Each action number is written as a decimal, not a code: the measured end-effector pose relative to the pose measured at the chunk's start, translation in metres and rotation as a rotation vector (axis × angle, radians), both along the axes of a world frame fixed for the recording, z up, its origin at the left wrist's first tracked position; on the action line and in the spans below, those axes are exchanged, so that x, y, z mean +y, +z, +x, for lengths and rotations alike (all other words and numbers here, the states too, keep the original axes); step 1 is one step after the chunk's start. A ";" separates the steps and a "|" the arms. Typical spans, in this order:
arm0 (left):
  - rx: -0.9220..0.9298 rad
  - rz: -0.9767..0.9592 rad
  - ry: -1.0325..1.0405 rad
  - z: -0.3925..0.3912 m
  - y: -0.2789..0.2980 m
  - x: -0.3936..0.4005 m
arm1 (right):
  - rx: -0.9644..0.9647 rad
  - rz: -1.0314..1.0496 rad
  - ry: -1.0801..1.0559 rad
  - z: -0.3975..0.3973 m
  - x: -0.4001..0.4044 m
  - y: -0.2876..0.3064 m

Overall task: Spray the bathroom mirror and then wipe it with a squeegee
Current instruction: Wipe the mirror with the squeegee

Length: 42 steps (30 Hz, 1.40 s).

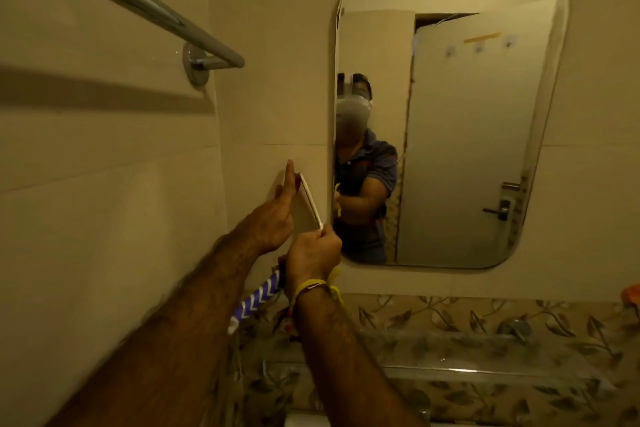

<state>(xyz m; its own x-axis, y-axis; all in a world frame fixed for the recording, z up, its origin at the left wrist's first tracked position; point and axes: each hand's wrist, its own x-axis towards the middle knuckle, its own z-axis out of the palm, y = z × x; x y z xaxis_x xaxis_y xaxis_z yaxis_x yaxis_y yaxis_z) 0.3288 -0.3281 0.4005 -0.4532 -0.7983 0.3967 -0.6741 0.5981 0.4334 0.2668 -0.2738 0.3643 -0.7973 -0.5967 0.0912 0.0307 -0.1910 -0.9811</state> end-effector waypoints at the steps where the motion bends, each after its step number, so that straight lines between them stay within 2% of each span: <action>1: 0.041 0.009 -0.018 0.002 -0.002 -0.001 | 0.023 -0.018 0.029 -0.007 0.006 0.001; 5: 0.159 0.016 -0.043 -0.001 -0.003 0.000 | 0.265 -0.138 0.145 -0.029 0.041 0.017; 9: 0.335 -0.010 -0.020 -0.013 -0.012 0.005 | 0.556 -0.238 0.063 -0.047 0.055 0.054; 11: 0.360 -0.051 0.019 -0.020 -0.019 0.008 | 0.792 -0.172 -0.059 -0.060 0.049 0.072; 13: 0.438 -0.178 0.106 -0.029 -0.022 0.008 | 1.018 -0.075 -0.108 -0.072 0.041 0.085; 16: 0.588 -0.403 0.218 -0.042 -0.003 0.001 | 1.215 0.018 -0.183 -0.086 0.021 0.091; 19: 0.586 -0.416 0.197 -0.051 0.014 -0.011 | 1.284 0.063 -0.283 -0.095 0.005 0.084; 26: 0.511 -0.389 0.285 -0.054 0.002 -0.030 | 1.392 0.094 -0.296 -0.117 -0.017 0.045; 32: 0.505 -0.383 0.256 -0.054 0.003 -0.021 | 1.375 0.030 -0.318 -0.118 -0.019 0.024; 36: 0.495 -0.348 0.281 -0.052 -0.003 -0.019 | 1.368 0.023 -0.278 -0.119 -0.009 -0.004; 38: 0.472 -0.306 0.299 -0.053 -0.011 -0.014 | 1.391 -0.016 -0.325 -0.120 -0.001 -0.025; 42: 0.341 -0.320 0.300 -0.056 -0.035 -0.005 | 1.437 0.154 -0.246 -0.120 0.016 -0.068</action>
